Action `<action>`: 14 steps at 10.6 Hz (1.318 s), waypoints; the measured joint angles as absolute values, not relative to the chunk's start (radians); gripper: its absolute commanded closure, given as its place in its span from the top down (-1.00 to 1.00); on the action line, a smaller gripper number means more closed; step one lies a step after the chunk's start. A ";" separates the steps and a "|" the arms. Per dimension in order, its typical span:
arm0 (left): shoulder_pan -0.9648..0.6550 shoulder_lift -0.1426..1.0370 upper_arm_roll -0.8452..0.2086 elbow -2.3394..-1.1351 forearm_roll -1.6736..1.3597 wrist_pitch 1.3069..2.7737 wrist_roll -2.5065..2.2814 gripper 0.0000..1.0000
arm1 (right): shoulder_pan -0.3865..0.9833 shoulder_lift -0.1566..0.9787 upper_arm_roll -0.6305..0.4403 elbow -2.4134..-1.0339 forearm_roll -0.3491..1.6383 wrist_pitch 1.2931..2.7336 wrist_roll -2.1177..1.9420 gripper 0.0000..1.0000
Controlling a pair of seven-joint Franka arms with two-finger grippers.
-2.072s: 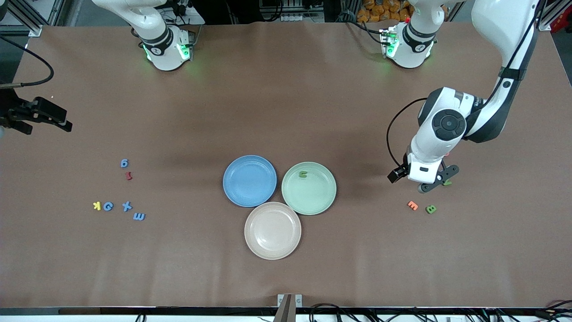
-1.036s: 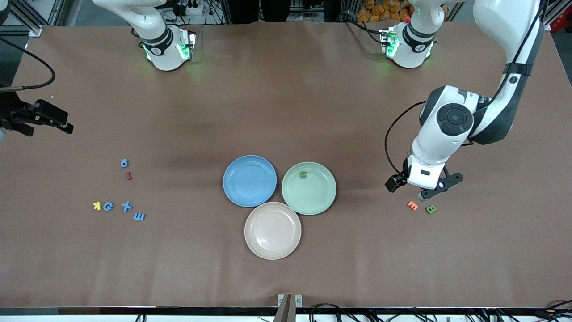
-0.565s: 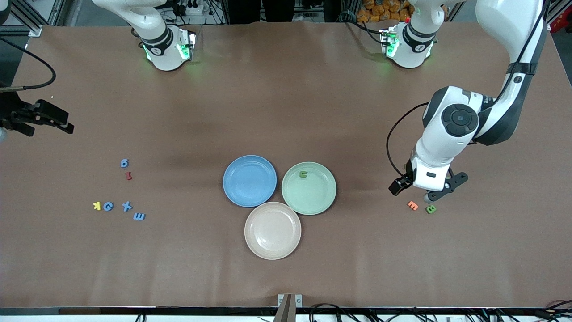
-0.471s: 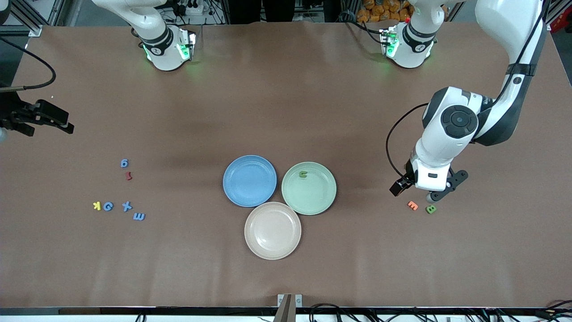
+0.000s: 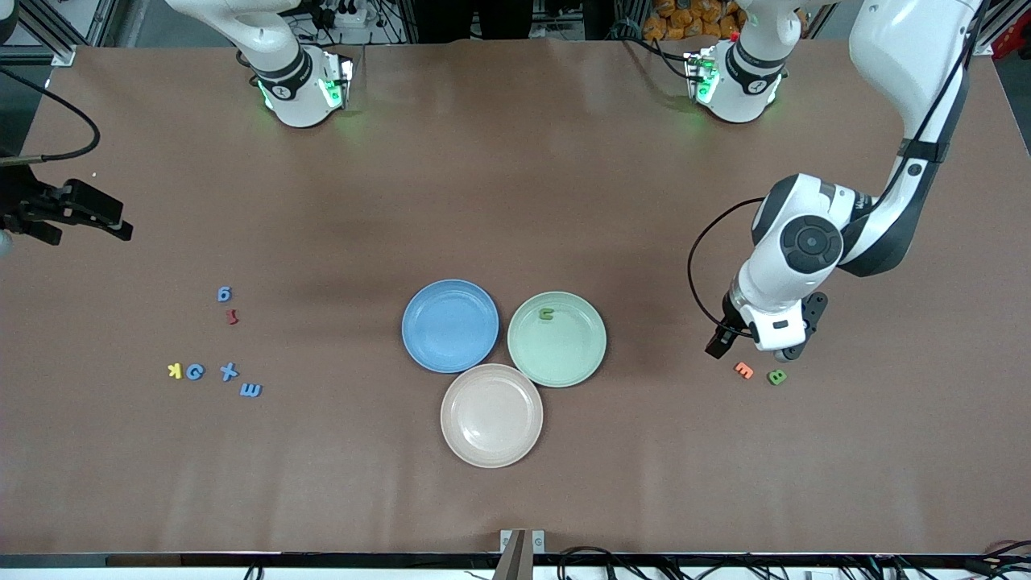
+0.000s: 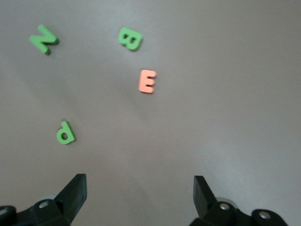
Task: Sort letters by color into matching plates
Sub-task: 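Lower the left gripper over the green letter d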
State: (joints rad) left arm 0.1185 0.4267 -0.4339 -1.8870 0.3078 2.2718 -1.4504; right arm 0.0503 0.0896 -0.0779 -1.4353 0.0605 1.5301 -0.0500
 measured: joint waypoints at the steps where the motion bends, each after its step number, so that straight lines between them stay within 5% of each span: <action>1: 0.119 0.442 -0.421 -1.887 0.308 2.269 -1.497 1.00 | 0.050 0.090 -0.078 -1.435 0.060 1.530 -0.050 1.00; 4: 0.153 0.478 -0.392 -1.897 0.308 2.282 -1.585 1.00 | 0.047 0.090 -0.081 -1.435 0.060 1.530 -0.050 1.00; 7: 0.200 0.471 -0.392 -2.029 0.308 2.471 -1.591 1.00 | 0.039 0.090 -0.092 -1.435 0.060 1.518 -0.050 1.00; 14: 0.253 0.426 -0.391 -2.234 0.308 2.654 -1.644 1.00 | 0.039 0.094 -0.119 -1.432 0.060 1.470 -0.051 1.00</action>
State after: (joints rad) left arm 0.2534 0.4262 -0.3911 -2.2339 0.3078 2.6542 -1.6441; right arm 0.0385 0.0936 -0.1187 -1.4320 0.0604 1.4697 -0.0506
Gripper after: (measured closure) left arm 0.000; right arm 0.000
